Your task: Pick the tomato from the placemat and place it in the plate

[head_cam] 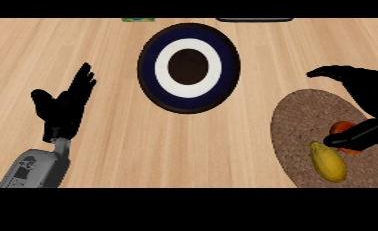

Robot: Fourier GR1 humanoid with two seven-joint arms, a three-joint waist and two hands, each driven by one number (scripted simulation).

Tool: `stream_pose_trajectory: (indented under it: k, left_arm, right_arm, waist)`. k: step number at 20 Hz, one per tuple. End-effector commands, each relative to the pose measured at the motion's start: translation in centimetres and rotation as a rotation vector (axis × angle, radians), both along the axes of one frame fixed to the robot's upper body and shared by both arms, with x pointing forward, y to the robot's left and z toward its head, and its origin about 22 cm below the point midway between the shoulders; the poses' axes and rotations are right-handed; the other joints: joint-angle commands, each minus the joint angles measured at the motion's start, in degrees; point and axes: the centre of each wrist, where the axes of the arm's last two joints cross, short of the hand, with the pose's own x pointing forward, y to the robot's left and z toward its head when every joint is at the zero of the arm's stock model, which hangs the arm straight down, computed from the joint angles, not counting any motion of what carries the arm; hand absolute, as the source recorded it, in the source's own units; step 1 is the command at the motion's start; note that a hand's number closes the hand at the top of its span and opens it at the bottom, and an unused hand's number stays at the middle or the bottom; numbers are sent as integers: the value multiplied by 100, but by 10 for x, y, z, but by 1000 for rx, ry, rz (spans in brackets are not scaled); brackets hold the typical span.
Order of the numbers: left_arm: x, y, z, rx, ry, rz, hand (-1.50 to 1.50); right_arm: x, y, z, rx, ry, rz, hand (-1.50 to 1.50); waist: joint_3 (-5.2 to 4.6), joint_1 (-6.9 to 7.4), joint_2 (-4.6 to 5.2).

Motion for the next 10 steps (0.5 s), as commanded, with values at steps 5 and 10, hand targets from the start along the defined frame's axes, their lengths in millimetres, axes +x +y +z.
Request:
stream_pose_trajectory:
  k: [5, 10]
  left_arm:
    - [-1, 5, 3, 35, 6, -55, 0]
    - [10, 4, 17, 38, -2, -69, 0]
  right_arm:
    - [-11, -59, 17, -187, -114, 141, -150]
    - [-20, -78, 21, -321, -178, 135, -150]
  waist:
    - [-1, 206, 15]
    - [-4, 199, 13]
